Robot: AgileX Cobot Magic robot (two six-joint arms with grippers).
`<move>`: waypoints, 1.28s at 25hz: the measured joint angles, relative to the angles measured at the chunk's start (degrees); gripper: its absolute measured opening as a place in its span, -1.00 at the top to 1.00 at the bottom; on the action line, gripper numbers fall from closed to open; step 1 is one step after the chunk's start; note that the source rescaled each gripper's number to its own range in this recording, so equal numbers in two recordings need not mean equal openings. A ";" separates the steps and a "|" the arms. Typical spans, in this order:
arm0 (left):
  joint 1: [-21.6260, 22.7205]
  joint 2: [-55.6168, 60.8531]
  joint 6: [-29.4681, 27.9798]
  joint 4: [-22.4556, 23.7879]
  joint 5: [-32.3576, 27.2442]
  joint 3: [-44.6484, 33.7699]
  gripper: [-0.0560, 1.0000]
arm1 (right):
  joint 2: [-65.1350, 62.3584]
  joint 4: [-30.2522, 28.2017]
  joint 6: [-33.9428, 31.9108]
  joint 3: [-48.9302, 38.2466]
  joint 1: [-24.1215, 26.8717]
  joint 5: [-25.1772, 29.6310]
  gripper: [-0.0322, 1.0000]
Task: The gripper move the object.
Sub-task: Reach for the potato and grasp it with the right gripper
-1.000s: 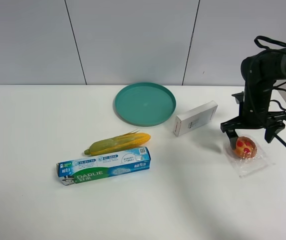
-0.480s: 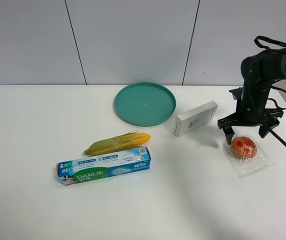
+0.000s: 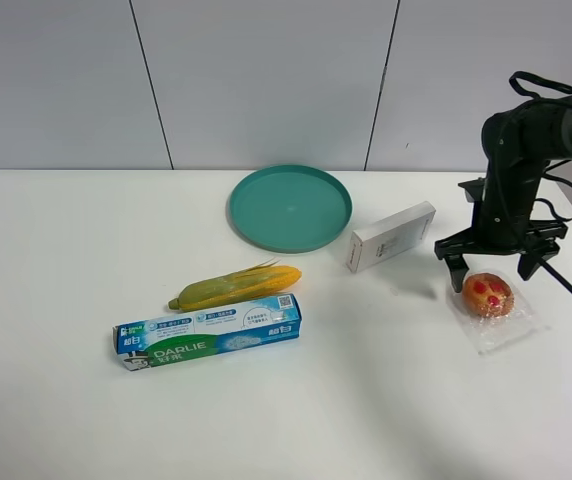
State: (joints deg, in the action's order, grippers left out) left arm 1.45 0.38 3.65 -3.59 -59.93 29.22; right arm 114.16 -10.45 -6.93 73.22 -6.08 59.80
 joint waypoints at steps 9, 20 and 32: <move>0.00 0.00 0.00 0.00 0.00 0.00 -1.00 | -3.43 2.12 0.24 -3.76 -0.37 -3.96 -0.58; 0.00 0.00 0.00 0.00 0.00 0.00 -1.00 | -8.88 -0.09 1.19 -17.83 0.00 -18.13 -0.58; 0.00 0.00 0.00 0.00 0.00 0.00 -1.00 | -8.88 -0.96 1.26 -18.53 5.22 -22.64 -0.58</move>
State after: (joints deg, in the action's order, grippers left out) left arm 1.45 0.38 3.65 -3.59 -59.93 29.22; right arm 105.28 -11.41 -5.67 54.69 -0.87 37.15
